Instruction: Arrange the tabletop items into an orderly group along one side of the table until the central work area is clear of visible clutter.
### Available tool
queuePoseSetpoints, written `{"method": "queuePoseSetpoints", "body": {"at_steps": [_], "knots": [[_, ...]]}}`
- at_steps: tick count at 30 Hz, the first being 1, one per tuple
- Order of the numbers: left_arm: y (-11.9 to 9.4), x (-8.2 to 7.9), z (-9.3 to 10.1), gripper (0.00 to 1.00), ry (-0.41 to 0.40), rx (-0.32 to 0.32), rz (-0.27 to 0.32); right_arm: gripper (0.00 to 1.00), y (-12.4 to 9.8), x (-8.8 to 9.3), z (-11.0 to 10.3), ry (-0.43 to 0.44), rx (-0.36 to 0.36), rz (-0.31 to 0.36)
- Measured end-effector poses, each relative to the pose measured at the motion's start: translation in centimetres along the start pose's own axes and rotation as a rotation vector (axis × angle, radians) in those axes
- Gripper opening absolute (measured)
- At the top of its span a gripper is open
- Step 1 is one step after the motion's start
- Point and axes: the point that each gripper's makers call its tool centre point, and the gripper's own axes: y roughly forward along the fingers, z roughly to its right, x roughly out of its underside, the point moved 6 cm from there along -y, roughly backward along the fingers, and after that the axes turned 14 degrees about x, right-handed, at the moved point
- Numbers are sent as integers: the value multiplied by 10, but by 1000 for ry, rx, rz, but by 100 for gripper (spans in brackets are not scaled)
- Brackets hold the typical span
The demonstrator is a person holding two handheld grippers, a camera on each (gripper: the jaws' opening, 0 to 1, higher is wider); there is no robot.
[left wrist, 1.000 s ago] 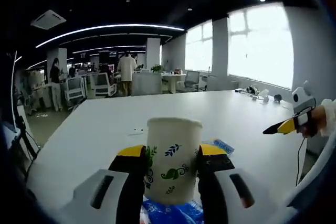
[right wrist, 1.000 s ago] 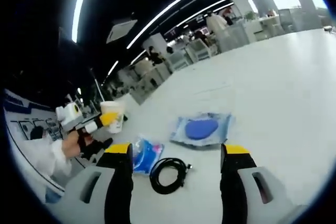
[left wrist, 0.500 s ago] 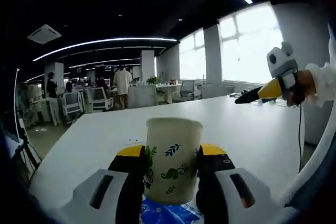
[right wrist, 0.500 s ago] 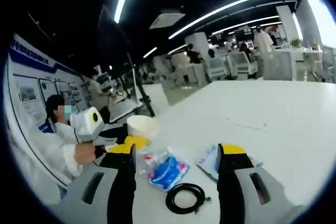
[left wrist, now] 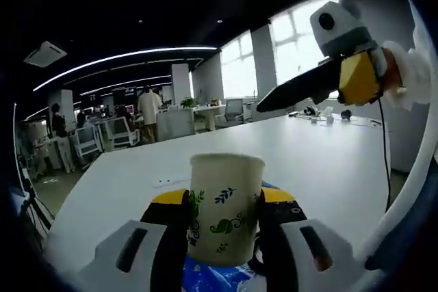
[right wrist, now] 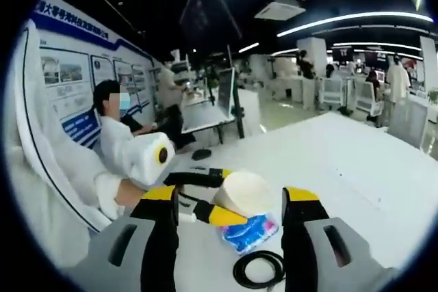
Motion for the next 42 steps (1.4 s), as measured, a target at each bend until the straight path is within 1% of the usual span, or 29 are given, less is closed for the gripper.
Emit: {"method": "queuePoseSetpoints", "body": {"at_steps": [2, 4, 5, 8, 10, 11, 13, 16, 17, 19, 22, 24, 25, 26, 28, 37, 39, 42], "knots": [[0, 0, 3, 39, 14, 11, -7, 57, 4, -1, -2, -32, -12, -12], [1, 0, 6, 39, 35, 27, -15, 54, 6, 1, -2, -46, -13, -46], [2, 0, 8, 39, 59, 43, -26, 53, 7, 4, -2, -66, -17, -83], [4, 2, 15, 39, 132, 83, -68, 49, 10, 8, -7, -119, -51, -122], [5, 3, 18, 39, 146, 95, -75, 45, 11, 11, -12, -120, -84, -147], [6, 2, 21, 39, 161, 103, -80, 42, 12, 14, -16, -115, -107, -173], [7, 1, 24, 39, 182, 112, -83, 38, 14, 20, -19, -115, -126, -219], [7, -3, 27, 39, 210, 120, -82, 28, 19, 24, -19, -113, -118, -229], [7, -4, 29, 40, 225, 125, -81, 23, 20, 26, -19, -98, -120, -242], [7, -7, 31, 39, 244, 130, -82, 18, 21, 28, -19, -74, -122, -252], [6, -9, 31, 40, 261, 130, -82, 10, 23, 32, -20, -75, -126, -268], [6, -9, 32, 39, 281, 137, -89, 0, 25, 35, -18, -84, -114, -281], [6, -9, 33, 39, 288, 140, -93, 0, 25, 35, -18, -92, -117, -277], [5, -8, 33, 40, 291, 136, -101, 0, 26, 36, -18, -77, -123, -283], [5, -6, 33, 41, 270, 134, -99, 0, 26, 37, -19, -59, -118, -298], [0, -1, 33, 44, 242, 106, -106, 0, 30, 39, -22, -39, -128, -333], [-3, 0, 32, 44, 217, 96, -105, 0, 31, 41, -22, -45, -125, -337], [-8, 5, 28, 48, 162, 71, -104, 0, 34, 44, -21, -66, -112, -354]]}}
